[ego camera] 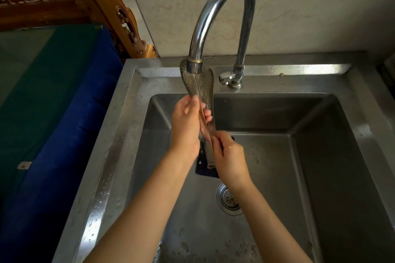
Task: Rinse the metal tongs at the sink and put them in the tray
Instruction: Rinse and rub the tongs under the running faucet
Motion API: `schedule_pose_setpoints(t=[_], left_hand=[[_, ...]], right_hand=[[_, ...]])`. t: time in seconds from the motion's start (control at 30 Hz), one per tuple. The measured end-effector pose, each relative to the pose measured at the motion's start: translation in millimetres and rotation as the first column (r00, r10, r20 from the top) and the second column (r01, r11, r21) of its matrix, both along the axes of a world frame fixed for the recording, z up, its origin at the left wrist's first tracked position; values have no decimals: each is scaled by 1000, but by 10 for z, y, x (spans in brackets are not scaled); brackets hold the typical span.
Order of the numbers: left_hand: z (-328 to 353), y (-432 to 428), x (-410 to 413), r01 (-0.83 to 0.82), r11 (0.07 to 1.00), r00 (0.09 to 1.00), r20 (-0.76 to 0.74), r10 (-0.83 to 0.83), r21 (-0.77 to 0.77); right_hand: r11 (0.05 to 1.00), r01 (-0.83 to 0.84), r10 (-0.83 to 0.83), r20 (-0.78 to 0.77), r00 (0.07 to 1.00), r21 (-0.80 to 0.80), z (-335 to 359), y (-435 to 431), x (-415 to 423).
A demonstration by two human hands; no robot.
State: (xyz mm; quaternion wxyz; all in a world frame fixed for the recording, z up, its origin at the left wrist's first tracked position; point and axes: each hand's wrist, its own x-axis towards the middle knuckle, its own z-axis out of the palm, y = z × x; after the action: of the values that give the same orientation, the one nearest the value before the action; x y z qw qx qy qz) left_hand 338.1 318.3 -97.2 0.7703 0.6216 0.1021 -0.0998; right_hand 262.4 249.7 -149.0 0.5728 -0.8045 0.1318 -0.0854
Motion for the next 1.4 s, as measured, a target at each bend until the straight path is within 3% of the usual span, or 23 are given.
schedule_pose_setpoints(t=[0.07,0.13,0.4,0.47,0.63,0.7,0.83,0.93,1.0,1.1,1.2,1.3,1.4], left_hand=[[85,-19,10,-11,997,999,-45,7,-81],[97,-40,-22,-35,998,997,-70,32,-52],[193,-24,-104,-138,984,988,-81,130,-110],[220,-1,-99,-131,985,991,-41,127,-115],[256,85,-38,-185,971,981,-82,174,-153],[244,92,-47,-180,970,982,-85,167,-166],[240,69,-90,-137,976,989,-77,126,-171],[260,80,-94,-106,983,993,-66,97,-151],[279,97,-53,-114,984,989,-110,99,-137],[263,104,86,-168,969,960,-253,119,-184],[182,74,213,-204,934,928,-362,89,-294],[69,46,220,-203,913,925,-374,60,-355],[-65,51,60,-101,963,957,-291,24,-251]], right_hand=[[999,-52,52,3,999,8,20,44,35],[998,-58,57,4,998,39,78,60,130],[975,217,-214,-70,974,38,274,75,561],[986,144,-143,-18,990,85,305,89,553],[953,-285,284,23,958,100,235,44,355],[972,-228,227,23,974,52,204,61,312],[996,93,-94,-61,994,-12,217,155,426],[970,230,-221,-108,969,80,295,181,529],[948,202,-174,-133,976,246,350,152,534],[897,29,4,-72,997,440,351,104,442],[827,-6,18,-17,1000,562,297,48,311],[827,93,-73,-58,996,554,215,32,248],[899,208,-196,-71,978,385,166,23,295]])
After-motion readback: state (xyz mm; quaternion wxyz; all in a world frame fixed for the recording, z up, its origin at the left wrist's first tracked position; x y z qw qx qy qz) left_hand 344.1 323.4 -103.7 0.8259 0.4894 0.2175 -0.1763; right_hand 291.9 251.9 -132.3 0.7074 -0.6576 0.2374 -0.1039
